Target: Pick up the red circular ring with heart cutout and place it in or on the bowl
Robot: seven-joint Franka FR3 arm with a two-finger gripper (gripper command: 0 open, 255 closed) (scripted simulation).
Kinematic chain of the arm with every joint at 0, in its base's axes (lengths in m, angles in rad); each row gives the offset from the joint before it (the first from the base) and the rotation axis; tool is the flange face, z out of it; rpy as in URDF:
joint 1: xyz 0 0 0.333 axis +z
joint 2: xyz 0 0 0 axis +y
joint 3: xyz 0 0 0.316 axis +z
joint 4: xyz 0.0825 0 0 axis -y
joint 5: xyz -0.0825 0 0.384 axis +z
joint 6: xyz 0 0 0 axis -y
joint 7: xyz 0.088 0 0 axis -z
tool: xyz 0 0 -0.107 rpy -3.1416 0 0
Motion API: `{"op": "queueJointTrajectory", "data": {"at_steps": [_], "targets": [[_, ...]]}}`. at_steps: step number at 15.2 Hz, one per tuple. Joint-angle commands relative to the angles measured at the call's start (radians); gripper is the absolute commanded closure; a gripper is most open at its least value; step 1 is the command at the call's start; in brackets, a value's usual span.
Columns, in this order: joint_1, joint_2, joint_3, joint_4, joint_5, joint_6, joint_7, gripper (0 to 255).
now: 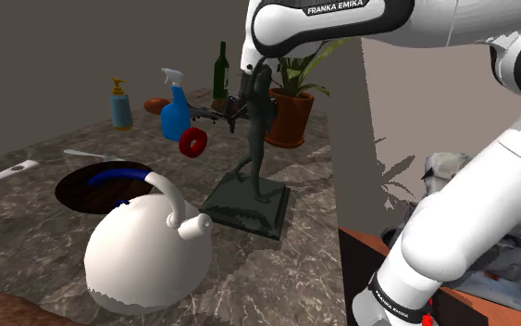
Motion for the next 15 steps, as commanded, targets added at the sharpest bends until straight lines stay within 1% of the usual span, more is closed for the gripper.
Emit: {"op": "queueJointTrajectory", "data": {"at_steps": [1,7,12,15], "targets": [[-0.004,0.081,0.014,0.078,-0.001,0.007,0.072,0],[0.0,0.316,0.029,0.308,-0.018,0.026,0.259,0],[0.015,0.507,0.02,0.529,-0.033,0.009,0.389,0],[0.017,0.513,0.02,0.498,-0.034,0.047,0.389,0]]}}
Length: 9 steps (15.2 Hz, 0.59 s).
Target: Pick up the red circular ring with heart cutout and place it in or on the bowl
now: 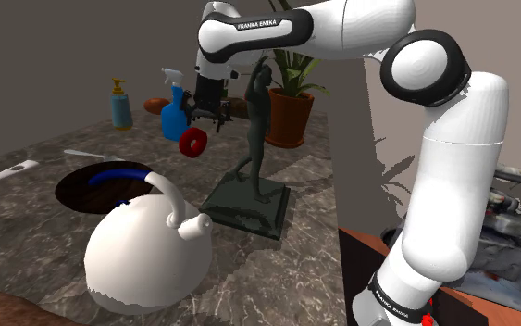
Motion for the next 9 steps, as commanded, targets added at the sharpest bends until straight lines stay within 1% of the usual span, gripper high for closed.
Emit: {"op": "queueJointTrajectory", "data": {"at_steps": [1,5,9], "targets": [[0.002,0.008,0.0,-0.016,-0.001,0.025,0.005,0],[0.004,0.018,0.0,-0.05,-0.003,0.068,0.006,0],[0.004,0.018,0.0,-0.049,-0.003,0.068,0.006,0]]}}
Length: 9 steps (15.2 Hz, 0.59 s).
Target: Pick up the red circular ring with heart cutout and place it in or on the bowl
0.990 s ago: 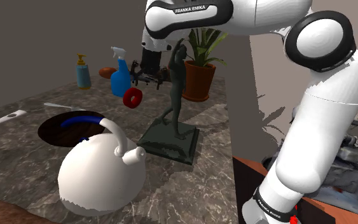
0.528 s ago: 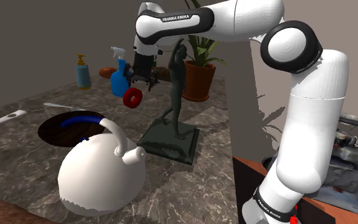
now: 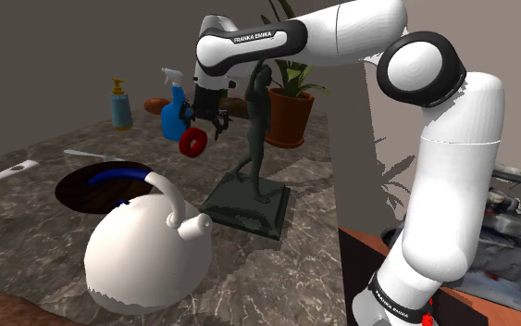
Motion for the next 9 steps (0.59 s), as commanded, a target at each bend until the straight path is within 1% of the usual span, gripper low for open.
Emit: {"op": "queueJointTrajectory", "data": {"at_steps": [1,3,4,9], "targets": [[0.0,0.0,0.0,-0.001,0.0,0.001,0.0,0],[0.0,0.0,0.0,-0.001,0.0,0.001,0.0,0],[0.0,0.0,0.0,-0.001,0.0,0.001,0.0,255],[0.0,0.0,0.0,-0.001,0.0,0.001,0.0,255]]}}
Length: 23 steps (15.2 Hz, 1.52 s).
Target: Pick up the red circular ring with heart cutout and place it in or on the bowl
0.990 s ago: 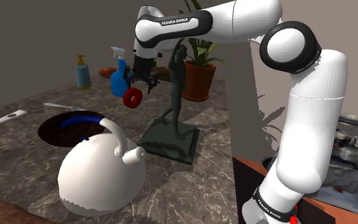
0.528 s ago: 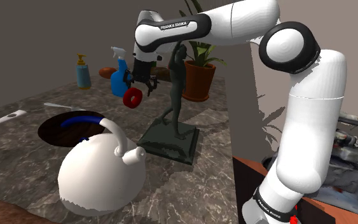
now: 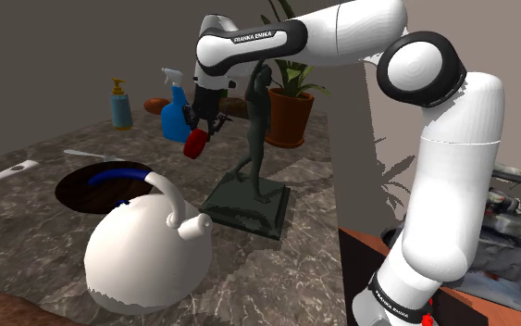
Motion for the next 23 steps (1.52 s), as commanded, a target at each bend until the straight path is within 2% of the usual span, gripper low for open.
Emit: {"op": "queueJointTrajectory", "data": {"at_steps": [1,4,23], "targets": [[0.0,0.001,0.0,-0.001,0.0,-0.001,0.0,255],[0.0,0.0,0.0,-0.001,0.0,-0.001,0.0,255],[0.009,0.013,0.003,0.273,-0.005,-0.262,0.013,255]]}}
